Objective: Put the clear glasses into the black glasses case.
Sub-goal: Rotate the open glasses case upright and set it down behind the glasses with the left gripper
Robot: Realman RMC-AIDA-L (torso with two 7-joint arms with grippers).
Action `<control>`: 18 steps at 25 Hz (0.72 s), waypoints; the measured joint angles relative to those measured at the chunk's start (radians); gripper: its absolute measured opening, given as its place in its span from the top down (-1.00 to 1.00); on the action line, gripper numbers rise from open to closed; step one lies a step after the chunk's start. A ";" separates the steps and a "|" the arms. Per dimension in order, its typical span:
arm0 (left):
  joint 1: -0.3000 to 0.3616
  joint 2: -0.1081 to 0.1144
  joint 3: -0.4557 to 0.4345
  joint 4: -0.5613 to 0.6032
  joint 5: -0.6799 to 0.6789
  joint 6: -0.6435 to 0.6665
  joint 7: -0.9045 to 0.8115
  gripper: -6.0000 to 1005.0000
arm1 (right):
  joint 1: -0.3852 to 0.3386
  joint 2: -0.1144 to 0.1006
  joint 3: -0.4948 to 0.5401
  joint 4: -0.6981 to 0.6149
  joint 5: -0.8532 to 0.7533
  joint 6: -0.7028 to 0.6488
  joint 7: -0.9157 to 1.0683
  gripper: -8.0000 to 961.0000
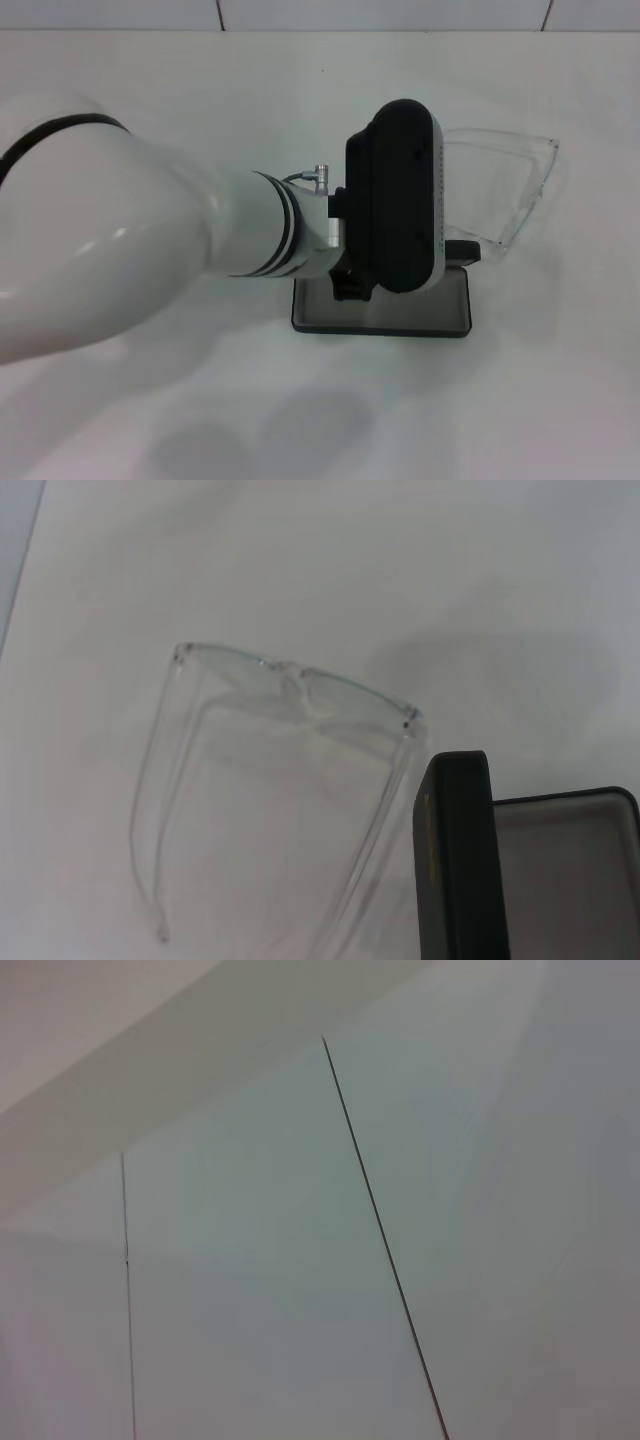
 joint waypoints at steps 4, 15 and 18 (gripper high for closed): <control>0.001 0.001 0.013 0.006 0.000 -0.001 0.001 0.57 | -0.002 0.000 0.000 0.000 0.000 0.000 0.002 -0.79; 0.005 0.001 0.010 0.015 0.000 0.000 -0.009 0.57 | -0.026 0.000 0.000 -0.001 0.001 0.000 0.004 -0.79; 0.006 0.000 0.012 0.022 0.000 0.004 -0.009 0.42 | -0.029 0.000 0.000 0.000 0.002 -0.001 0.005 -0.79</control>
